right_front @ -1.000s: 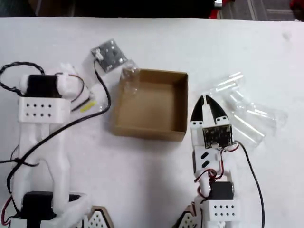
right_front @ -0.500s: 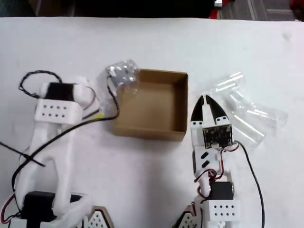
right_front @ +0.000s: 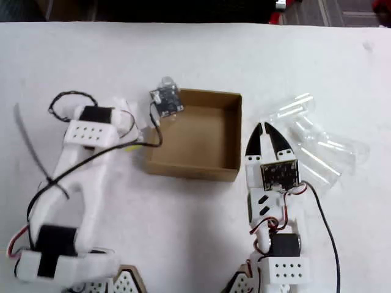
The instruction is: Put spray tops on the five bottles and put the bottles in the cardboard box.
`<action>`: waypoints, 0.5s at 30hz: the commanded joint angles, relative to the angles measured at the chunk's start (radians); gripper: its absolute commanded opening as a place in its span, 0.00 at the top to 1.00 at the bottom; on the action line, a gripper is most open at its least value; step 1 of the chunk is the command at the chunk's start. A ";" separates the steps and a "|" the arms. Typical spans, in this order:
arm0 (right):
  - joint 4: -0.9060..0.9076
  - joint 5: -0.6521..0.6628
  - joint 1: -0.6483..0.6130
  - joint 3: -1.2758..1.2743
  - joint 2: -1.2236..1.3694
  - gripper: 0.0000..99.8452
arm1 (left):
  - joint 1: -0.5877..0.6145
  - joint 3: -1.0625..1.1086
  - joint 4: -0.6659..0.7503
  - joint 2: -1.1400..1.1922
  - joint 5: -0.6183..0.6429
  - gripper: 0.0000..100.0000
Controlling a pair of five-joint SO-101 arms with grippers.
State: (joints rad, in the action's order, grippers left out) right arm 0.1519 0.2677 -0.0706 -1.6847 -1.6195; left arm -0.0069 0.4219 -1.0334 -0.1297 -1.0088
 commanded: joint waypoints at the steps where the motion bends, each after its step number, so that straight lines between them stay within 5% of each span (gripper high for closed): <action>1: -0.025 0.002 -0.008 -0.011 0.005 0.98 | -0.005 -0.077 0.031 0.068 -0.014 0.82; 15: -0.025 0.002 -0.008 -0.011 0.004 0.98 | -0.036 -0.178 0.078 0.277 -0.012 0.82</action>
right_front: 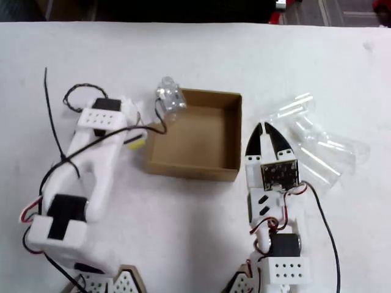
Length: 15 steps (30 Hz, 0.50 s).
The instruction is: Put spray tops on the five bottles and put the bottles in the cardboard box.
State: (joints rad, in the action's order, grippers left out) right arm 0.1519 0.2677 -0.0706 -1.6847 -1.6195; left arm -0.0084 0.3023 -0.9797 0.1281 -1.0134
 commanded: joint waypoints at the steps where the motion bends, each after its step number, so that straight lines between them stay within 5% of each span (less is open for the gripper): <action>1: -0.025 0.002 -0.008 -0.011 0.004 0.98 | -0.039 -0.058 0.025 0.027 -0.009 0.82; 15: -0.025 0.002 -0.008 -0.011 0.002 0.98 | -0.039 -0.084 0.031 0.085 -0.012 0.82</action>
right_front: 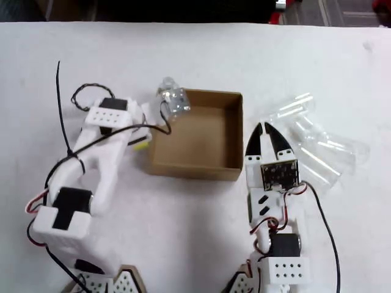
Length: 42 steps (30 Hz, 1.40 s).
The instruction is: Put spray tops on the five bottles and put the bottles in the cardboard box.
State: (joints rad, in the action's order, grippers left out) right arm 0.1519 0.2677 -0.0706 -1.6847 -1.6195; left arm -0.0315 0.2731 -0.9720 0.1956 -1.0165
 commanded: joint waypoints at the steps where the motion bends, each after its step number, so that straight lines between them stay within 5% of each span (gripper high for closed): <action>1: -0.025 0.002 -0.008 -0.011 0.002 0.98 | -0.019 -0.055 0.023 0.030 -0.011 0.82; 11: -0.025 0.002 -0.008 -0.011 0.002 0.98 | -0.018 -0.071 -0.006 0.024 -0.005 0.83; 16: -0.025 0.002 -0.007 -0.011 0.002 0.98 | -0.022 -0.074 -0.005 0.024 -0.005 0.99; 22: -0.025 0.002 -0.007 -0.011 0.002 0.98 | -0.022 -0.074 -0.011 0.015 -0.005 0.95; 32: -0.025 0.002 -0.004 -0.011 0.001 0.98 | -0.025 -0.155 -0.299 -0.259 -0.003 0.98; 42: -0.025 0.002 -0.002 -0.011 0.001 0.98 | -0.185 -0.149 -0.503 -0.647 -0.002 0.98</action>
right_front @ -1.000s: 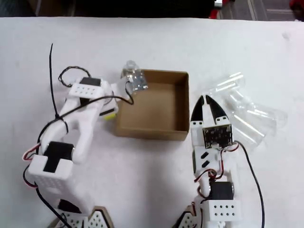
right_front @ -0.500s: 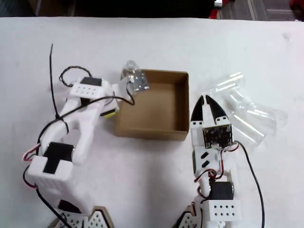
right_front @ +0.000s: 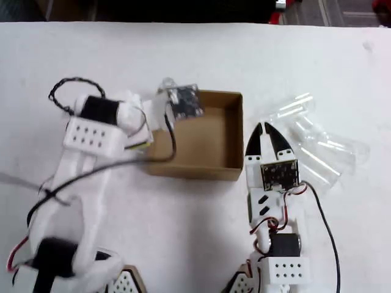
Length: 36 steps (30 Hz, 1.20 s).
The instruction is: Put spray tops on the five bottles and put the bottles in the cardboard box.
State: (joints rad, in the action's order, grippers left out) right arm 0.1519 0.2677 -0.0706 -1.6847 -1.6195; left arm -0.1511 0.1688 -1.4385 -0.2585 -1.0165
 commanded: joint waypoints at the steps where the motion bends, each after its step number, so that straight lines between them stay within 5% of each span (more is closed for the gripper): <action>1: -0.025 0.002 -0.002 -0.011 0.001 0.98 | -0.081 -0.041 -0.037 -0.240 0.005 0.98; 7: -0.025 0.002 -0.001 -0.011 0.001 0.98 | -0.162 -0.018 0.020 -0.456 0.359 0.98; 14: -0.025 0.002 -0.001 -0.011 0.001 0.98 | -0.183 0.149 0.244 -0.625 0.683 0.98; 24: -0.025 0.002 -0.004 -0.011 0.004 0.98 | -0.309 0.623 0.473 -0.921 0.614 0.98; 36: -0.025 0.002 -0.005 -0.011 0.004 0.98 | -0.318 1.332 1.341 -1.395 0.968 0.98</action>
State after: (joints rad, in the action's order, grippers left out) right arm 0.1519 0.2677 -0.0706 -1.6847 -1.6195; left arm -0.4672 1.3241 -0.3721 -1.5735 -0.1450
